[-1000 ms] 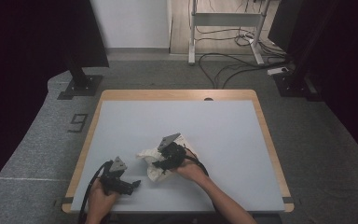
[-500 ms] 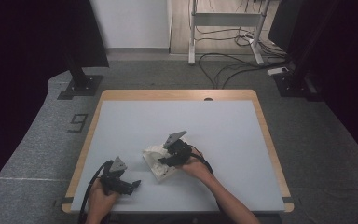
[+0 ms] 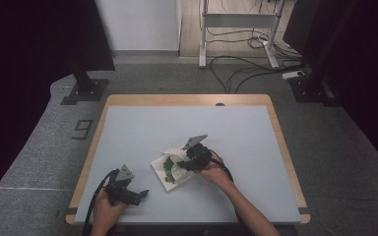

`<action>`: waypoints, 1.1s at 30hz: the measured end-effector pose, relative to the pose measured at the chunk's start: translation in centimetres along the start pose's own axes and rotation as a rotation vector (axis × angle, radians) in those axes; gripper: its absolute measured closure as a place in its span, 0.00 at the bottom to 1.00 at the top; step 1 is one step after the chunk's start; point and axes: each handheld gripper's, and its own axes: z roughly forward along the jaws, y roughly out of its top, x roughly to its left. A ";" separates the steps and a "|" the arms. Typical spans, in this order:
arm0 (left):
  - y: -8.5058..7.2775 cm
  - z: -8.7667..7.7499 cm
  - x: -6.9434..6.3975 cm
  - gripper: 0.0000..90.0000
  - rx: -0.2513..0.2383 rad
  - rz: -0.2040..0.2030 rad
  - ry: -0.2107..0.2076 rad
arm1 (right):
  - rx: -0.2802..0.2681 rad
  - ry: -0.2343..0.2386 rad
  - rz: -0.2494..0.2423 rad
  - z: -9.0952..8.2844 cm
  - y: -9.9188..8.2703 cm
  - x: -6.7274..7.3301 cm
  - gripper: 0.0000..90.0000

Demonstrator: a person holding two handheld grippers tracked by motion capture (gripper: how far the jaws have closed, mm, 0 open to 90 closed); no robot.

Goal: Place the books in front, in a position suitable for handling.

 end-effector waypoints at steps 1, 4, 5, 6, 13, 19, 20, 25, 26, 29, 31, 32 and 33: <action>0.0 0.0 0.0 0.00 0.000 0.000 0.000 | 0.000 -0.010 0.005 -0.2 -0.2 -0.3 0.62; 0.0 0.0 0.0 0.00 0.000 0.000 -0.001 | 0.002 -0.025 0.011 -0.4 -0.4 -0.8 0.62; 0.0 0.0 0.0 0.00 0.000 0.000 0.000 | 0.000 -0.029 0.014 -0.5 -0.5 -0.9 0.62; 0.0 0.0 0.0 0.00 0.000 0.000 0.000 | 0.002 -0.033 0.014 -0.5 -0.5 -1.1 0.62; 0.0 0.0 0.0 0.00 0.000 0.000 0.000 | 0.008 -0.068 0.030 -1.0 -1.0 -2.0 0.62; 0.0 0.0 0.0 0.00 -0.001 -0.001 -0.001 | 0.016 -0.107 0.055 -1.7 -1.7 -3.3 0.62; 0.0 0.0 0.0 0.00 -0.001 -0.001 -0.001 | 0.016 -0.107 0.055 -1.7 -1.7 -3.3 0.62; 0.0 0.0 0.0 0.00 0.000 0.000 0.000 | 0.012 -0.118 0.101 -2.3 -2.4 -4.4 0.62; 0.0 0.0 0.0 0.00 -0.001 -0.001 0.000 | 0.007 -0.122 0.102 -2.4 -2.6 -4.4 0.62; 0.0 0.0 0.0 0.00 -0.001 0.000 0.000 | 0.012 -0.128 0.101 -2.5 -2.7 -4.5 0.62; 0.0 0.0 0.0 0.00 0.000 0.000 0.000 | 0.015 -0.130 0.101 -2.5 -2.6 -4.4 0.62; 0.0 0.0 0.0 0.00 0.000 0.000 0.000 | 0.019 -0.131 0.101 -2.5 -2.5 -4.4 0.62; 0.0 0.0 0.0 0.00 0.000 -0.001 0.000 | 0.021 -0.133 0.097 -2.5 -2.5 -4.4 0.62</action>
